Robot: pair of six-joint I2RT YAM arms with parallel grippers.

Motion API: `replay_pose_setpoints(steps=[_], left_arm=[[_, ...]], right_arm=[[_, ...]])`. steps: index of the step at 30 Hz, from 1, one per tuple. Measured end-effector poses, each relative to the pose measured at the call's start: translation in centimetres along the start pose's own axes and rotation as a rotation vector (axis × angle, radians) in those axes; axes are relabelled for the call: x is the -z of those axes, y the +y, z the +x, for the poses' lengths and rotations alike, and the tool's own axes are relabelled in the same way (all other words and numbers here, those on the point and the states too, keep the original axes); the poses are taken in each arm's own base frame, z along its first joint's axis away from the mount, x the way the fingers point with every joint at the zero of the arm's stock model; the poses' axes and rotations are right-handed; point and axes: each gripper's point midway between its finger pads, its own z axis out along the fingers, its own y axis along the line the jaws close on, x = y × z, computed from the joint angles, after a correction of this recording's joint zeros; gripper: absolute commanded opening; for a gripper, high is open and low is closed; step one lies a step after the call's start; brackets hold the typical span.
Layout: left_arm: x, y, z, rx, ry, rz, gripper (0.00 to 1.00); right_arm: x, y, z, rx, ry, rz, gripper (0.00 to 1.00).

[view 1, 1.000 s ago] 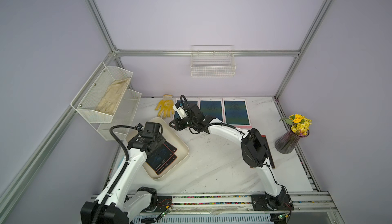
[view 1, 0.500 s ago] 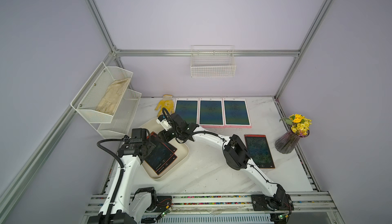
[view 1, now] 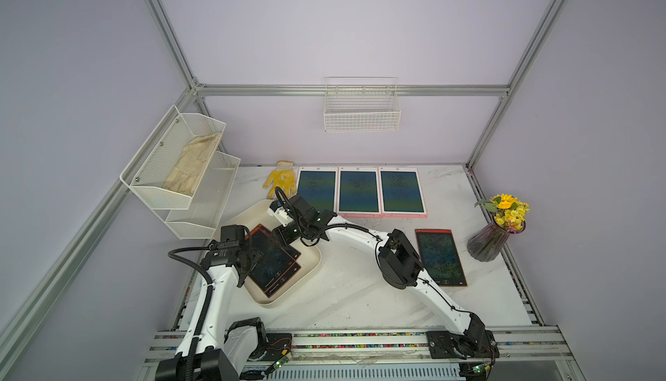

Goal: Take out the writing tablet from the storage box
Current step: Pick up the writing tablet from the storage box.

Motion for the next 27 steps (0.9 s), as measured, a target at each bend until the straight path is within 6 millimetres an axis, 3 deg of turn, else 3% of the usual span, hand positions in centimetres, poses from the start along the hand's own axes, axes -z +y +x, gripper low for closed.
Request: replay_pose_setpoints(steps=[10, 21, 27], left_arm=[[2.0, 1.5, -0.1, 0.001, -0.054, -0.006, 0.75], [2.3, 2.9, 0.1, 0.013, -0.060, -0.056, 0.75], [1.3, 2.0, -0.1, 0.012, -0.038, -0.053, 0.74]], right_arm=[[-1.5, -1.4, 1.5, -0.032, 0.052, 0.022, 0.46], [-1.5, -1.4, 1.6, -0.026, 0.057, 0.022, 0.47], [-1.5, -1.5, 1.7, -0.024, 0.059, 0.024, 0.47]])
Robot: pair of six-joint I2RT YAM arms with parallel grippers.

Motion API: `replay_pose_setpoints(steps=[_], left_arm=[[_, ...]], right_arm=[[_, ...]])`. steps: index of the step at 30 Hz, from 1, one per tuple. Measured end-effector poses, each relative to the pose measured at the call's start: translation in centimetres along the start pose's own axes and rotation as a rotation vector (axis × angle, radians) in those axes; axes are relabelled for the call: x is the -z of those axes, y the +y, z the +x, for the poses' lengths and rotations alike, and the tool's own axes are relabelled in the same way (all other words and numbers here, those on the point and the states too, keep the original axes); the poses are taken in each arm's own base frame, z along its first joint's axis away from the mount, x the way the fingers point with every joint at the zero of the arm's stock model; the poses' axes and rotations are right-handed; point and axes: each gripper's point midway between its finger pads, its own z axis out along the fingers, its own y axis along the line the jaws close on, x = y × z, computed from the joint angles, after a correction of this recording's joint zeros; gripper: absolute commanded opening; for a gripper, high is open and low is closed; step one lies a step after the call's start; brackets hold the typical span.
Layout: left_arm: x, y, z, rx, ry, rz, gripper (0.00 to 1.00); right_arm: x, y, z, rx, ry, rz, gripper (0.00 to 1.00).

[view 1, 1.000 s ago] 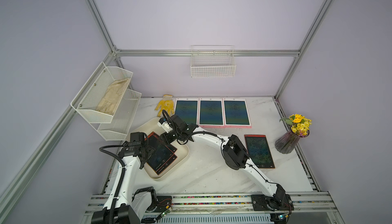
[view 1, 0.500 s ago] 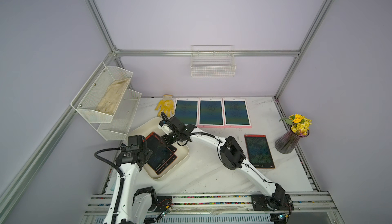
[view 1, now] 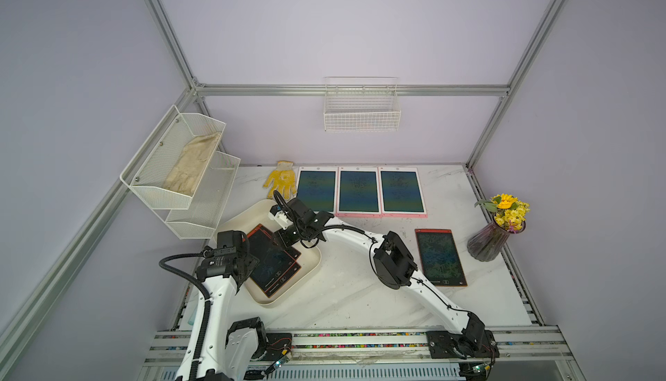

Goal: Take out the writing tablet from the storage box
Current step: Pick up the writing tablet from the storage box.

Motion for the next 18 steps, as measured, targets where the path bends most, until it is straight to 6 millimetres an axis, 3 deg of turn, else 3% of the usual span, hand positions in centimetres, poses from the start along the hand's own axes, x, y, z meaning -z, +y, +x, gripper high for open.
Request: replay_pose_setpoints(steps=[8, 18], left_arm=[[-1.8, -1.1, -0.3, -0.004, 0.027, -0.008, 0.73], [-2.6, -0.6, 0.2, 0.000, 0.037, -0.021, 0.74]], right_arm=[[-0.3, -0.8, 0.7, -0.014, 0.011, 0.026, 0.48], [-0.5, -1.6, 1.4, -0.029, 0.028, 0.064, 0.48]])
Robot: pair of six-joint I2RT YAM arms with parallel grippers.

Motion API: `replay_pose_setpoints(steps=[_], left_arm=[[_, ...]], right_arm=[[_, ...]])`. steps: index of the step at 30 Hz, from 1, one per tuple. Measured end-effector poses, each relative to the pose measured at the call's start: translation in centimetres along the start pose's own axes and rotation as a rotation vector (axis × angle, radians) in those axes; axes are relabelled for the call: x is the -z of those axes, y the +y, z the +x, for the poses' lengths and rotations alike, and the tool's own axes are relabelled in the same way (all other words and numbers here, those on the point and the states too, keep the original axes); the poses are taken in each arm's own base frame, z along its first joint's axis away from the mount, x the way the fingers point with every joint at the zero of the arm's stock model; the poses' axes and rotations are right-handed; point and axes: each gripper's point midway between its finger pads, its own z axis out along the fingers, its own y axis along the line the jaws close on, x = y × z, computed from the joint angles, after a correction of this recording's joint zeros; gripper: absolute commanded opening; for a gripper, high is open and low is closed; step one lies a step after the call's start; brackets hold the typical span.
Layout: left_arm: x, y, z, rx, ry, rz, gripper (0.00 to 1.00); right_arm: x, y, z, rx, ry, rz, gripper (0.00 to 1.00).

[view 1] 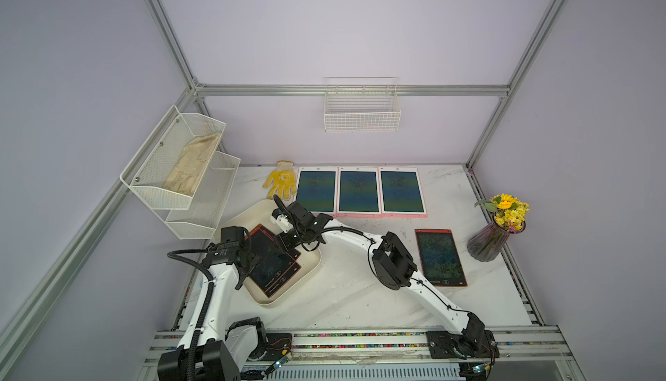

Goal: Take out the writing tablet from the storage box
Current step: Pick up the writing tablet from the storage box.

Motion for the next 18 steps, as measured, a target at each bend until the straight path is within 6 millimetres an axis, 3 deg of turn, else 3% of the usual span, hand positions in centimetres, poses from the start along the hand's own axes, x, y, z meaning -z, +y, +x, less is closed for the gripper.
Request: replay_pose_setpoints(steps=[4, 18], left_arm=[[-0.3, 0.2, 0.2, -0.001, 0.005, -0.005, 0.72], [-2.9, 0.5, 2.2, -0.036, 0.093, -0.023, 0.50]], right_arm=[[0.0, 0.0, 0.2, -0.002, 0.008, 0.004, 0.48], [-0.1, 0.0, 0.8, -0.010, 0.031, 0.004, 0.49]])
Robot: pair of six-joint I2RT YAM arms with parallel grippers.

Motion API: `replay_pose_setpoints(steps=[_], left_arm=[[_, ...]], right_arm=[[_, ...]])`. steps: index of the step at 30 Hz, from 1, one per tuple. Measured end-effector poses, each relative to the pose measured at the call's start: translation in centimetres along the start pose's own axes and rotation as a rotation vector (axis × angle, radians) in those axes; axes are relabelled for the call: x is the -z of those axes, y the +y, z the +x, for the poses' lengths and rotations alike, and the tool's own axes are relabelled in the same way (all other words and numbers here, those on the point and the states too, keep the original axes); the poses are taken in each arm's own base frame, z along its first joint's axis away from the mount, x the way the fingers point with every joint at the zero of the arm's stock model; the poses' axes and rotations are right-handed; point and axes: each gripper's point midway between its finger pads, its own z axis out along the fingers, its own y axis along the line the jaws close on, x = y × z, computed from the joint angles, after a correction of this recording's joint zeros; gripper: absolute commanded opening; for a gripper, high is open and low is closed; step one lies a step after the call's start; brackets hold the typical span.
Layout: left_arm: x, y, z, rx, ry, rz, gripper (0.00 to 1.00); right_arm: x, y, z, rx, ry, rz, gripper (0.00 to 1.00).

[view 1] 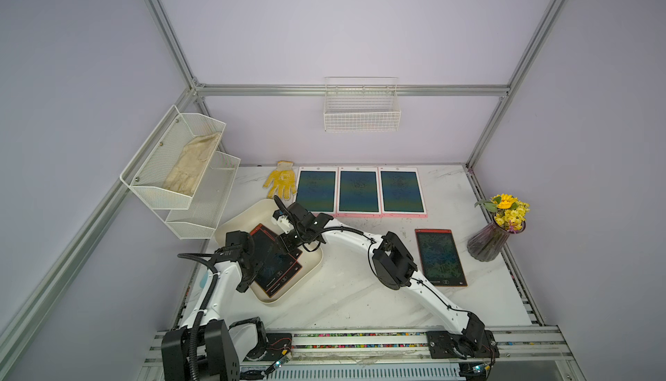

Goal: Take out the writing tablet from the storage box
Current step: Pick up the writing tablet from the storage box.

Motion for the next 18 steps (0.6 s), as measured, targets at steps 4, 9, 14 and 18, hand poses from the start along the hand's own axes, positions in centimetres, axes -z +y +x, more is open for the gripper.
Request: replay_pose_setpoints(steps=[4, 9, 14, 18], left_arm=[[0.0, -0.2, 0.1, -0.009, 0.008, 0.010, 0.48], [0.0, -0.2, 0.2, -0.019, 0.012, 0.011, 0.46], [-0.1, 0.0, 0.3, -0.022, 0.014, 0.007, 0.45], [-0.2, 0.1, 0.4, -0.022, 0.015, 0.006, 0.44]], right_arm=[[0.0, 0.0, 0.1, -0.002, 0.001, 0.003, 0.49], [-0.1, 0.3, 0.4, -0.003, 0.010, 0.006, 0.50], [0.0, 1.5, 1.6, -0.004, 0.055, -0.066, 0.48], [0.6, 1.9, 2.3, -0.015, 0.083, -0.105, 0.48]])
